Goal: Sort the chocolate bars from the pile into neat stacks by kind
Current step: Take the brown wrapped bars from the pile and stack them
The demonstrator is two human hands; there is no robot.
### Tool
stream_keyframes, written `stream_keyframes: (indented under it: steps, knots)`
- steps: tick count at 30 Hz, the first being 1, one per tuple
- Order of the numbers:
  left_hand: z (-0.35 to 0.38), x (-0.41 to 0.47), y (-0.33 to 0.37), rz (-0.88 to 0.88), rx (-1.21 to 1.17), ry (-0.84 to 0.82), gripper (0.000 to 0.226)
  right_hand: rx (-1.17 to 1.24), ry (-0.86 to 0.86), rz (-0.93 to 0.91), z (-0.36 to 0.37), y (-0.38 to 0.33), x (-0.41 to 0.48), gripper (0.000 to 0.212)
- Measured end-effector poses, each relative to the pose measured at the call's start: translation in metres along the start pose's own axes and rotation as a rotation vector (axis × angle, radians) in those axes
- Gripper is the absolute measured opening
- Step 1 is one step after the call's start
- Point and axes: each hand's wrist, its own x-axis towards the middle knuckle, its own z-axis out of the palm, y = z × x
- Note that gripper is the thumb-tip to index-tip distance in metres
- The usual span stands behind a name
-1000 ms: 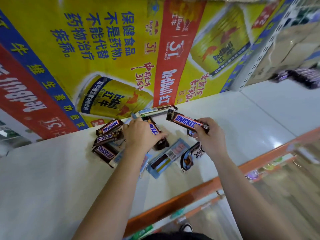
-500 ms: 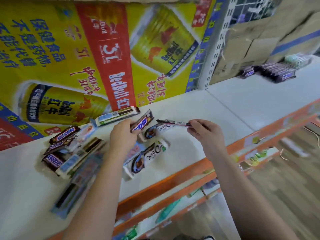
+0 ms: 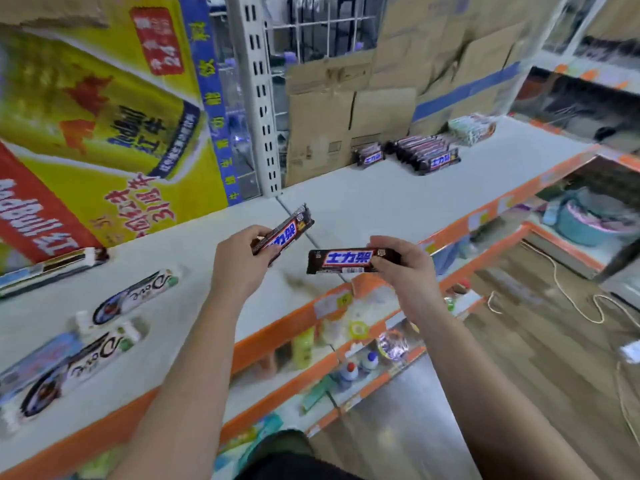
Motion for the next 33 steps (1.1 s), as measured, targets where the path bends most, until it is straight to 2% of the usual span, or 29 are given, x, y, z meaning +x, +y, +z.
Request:
stream_keyframes:
  steps: [6,10,15,20,24,29,33]
  knots:
    - [0.08,0.032,0.052,0.114,0.092,-0.067,0.02,-0.093,0.115,-0.037,-0.075,-0.001,0.048,0.032]
    - [0.133,0.066,0.083,0.142,0.085,-0.073,0.022,-0.238,0.156,-0.073,-0.124,0.003,0.094,0.035]
    - [0.197,0.115,0.122,0.161,0.004,-0.065,0.019,-0.616,0.122,-0.126,-0.186,-0.001,0.164,0.037]
    - [0.242,0.153,0.151,0.136,-0.058,-0.051,0.014,-0.86,0.095,-0.221,-0.234,-0.013,0.23,0.025]
    - [0.26,0.174,0.157,0.091,-0.061,-0.026,0.015,-0.892,0.108,-0.248,-0.258,-0.012,0.277,0.021]
    - [0.277,0.187,0.16,0.003,-0.074,-0.04,0.021,-0.899,0.031,-0.321,-0.272,-0.011,0.335,0.023]
    - [0.29,0.191,0.163,-0.103,-0.076,0.049,0.019,-0.84,-0.069,-0.338,-0.276,-0.008,0.378,0.022]
